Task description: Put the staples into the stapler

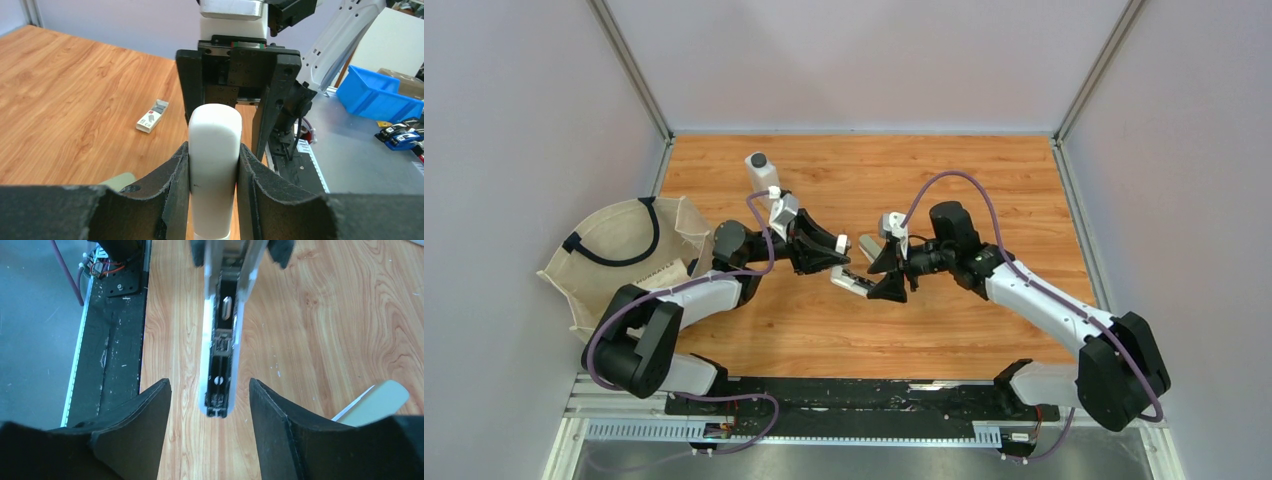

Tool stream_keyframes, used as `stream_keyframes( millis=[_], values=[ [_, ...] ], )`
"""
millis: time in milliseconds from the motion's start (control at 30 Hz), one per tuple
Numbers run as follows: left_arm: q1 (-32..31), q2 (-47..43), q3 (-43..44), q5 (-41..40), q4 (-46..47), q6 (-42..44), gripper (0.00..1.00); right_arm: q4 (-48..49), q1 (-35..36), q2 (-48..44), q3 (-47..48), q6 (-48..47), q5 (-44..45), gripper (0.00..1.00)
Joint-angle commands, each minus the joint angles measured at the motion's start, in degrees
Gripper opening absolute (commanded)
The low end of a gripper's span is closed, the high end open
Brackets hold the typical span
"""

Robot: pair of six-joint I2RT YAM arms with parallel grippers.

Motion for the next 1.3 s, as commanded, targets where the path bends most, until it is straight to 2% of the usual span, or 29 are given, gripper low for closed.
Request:
stream_keyframes(
  millis=[0, 367, 867, 1067, 1133, 1267],
  values=[
    [-1.10, 0.08, 1.86, 1.09, 4.69, 1.84, 0.00, 3.82, -0.23, 2.69, 4.18, 5.19, -1.11, 0.61],
    [-1.89, 1.05, 2.13, 0.65, 4.69, 1.49, 0.00, 10.49, 0.65, 7.27, 5.59, 12.41, -0.84, 0.56],
    [-2.42, 1.75, 2.74, -0.14, 4.69, 0.35, 0.00, 12.71, 3.02, 9.20, 5.24, 13.38, 0.03, 0.55],
    [-2.42, 1.92, 3.00, -0.23, 4.69, 0.18, 0.00, 12.79, 3.37, 9.46, 5.15, 13.03, -0.32, 0.36],
    [-2.42, 1.92, 2.83, -0.23, 4.69, 0.18, 0.00, 12.79, 3.46, 9.55, 5.06, 12.94, -0.41, 0.34],
    [-2.42, 1.92, 3.00, -0.31, 4.69, -0.09, 0.00, 12.88, 3.37, 9.29, 4.89, 12.85, -0.67, 0.22]
  ],
)
